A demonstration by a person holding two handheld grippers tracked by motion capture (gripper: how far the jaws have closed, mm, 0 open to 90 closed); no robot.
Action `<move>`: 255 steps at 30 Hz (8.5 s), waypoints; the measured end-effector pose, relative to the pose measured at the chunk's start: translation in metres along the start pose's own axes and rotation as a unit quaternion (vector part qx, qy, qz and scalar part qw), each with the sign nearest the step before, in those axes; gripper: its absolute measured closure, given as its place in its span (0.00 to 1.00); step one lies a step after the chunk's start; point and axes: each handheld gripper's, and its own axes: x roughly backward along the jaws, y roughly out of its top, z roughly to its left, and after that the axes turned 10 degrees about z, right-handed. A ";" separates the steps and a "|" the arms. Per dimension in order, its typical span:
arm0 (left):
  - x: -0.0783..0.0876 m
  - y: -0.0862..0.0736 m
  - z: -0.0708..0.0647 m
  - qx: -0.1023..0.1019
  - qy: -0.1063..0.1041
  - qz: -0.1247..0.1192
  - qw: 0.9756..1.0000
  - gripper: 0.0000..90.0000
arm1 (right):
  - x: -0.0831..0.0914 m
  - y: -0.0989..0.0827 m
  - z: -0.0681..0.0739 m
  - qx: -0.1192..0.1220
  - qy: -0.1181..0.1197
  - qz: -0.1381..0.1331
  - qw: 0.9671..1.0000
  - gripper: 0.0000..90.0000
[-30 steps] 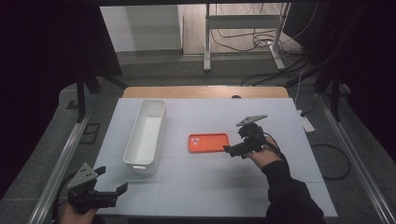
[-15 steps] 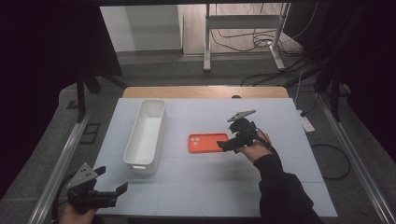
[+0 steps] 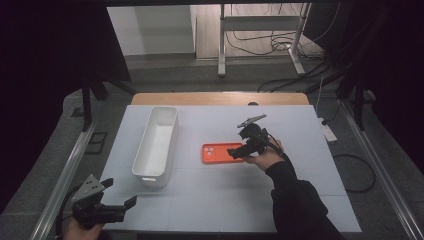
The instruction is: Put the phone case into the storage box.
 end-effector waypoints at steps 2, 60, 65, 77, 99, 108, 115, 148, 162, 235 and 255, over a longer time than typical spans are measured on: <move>0.000 0.000 0.000 0.000 0.000 0.000 1.000 0.01 | -0.001 0.001 0.000 0.001 -0.002 0.002 1.000 0.00; 0.000 0.000 -0.001 -0.007 0.003 0.002 1.000 0.01 | -0.039 -0.018 -0.009 0.030 0.025 0.099 0.994 0.99; 0.000 0.000 -0.001 -0.006 0.002 0.002 1.000 0.01 | -0.038 -0.022 -0.002 0.040 0.032 0.105 0.993 0.99; -0.001 0.001 -0.001 -0.005 0.002 0.003 1.000 0.01 | -0.034 -0.029 0.017 0.062 0.050 0.111 0.991 0.99; -0.001 0.001 -0.001 -0.006 0.001 0.003 1.000 0.01 | -0.033 -0.029 0.050 0.089 0.088 0.110 0.986 0.99; -0.001 0.001 -0.001 -0.007 0.001 0.003 1.000 0.01 | -0.035 -0.028 0.057 0.099 0.084 0.112 0.985 0.99; -0.001 0.001 -0.001 -0.007 0.001 0.002 1.000 0.01 | -0.019 -0.025 0.044 0.085 0.067 0.079 0.991 0.99; -0.002 0.001 -0.003 -0.015 0.003 0.005 1.000 0.02 | -0.005 -0.023 0.014 0.019 0.025 0.016 0.999 0.00; -0.002 0.001 -0.003 -0.017 0.003 0.005 1.000 0.02 | -0.023 -0.029 0.013 0.031 0.015 0.047 0.998 0.00; -0.002 0.002 -0.004 -0.023 0.006 0.009 1.000 0.02 | -0.028 -0.024 0.007 -0.015 0.040 0.090 0.995 0.99; -0.003 0.003 -0.003 -0.018 -0.001 0.012 1.000 0.03 | -0.004 -0.029 0.000 -0.014 0.048 0.050 0.998 0.99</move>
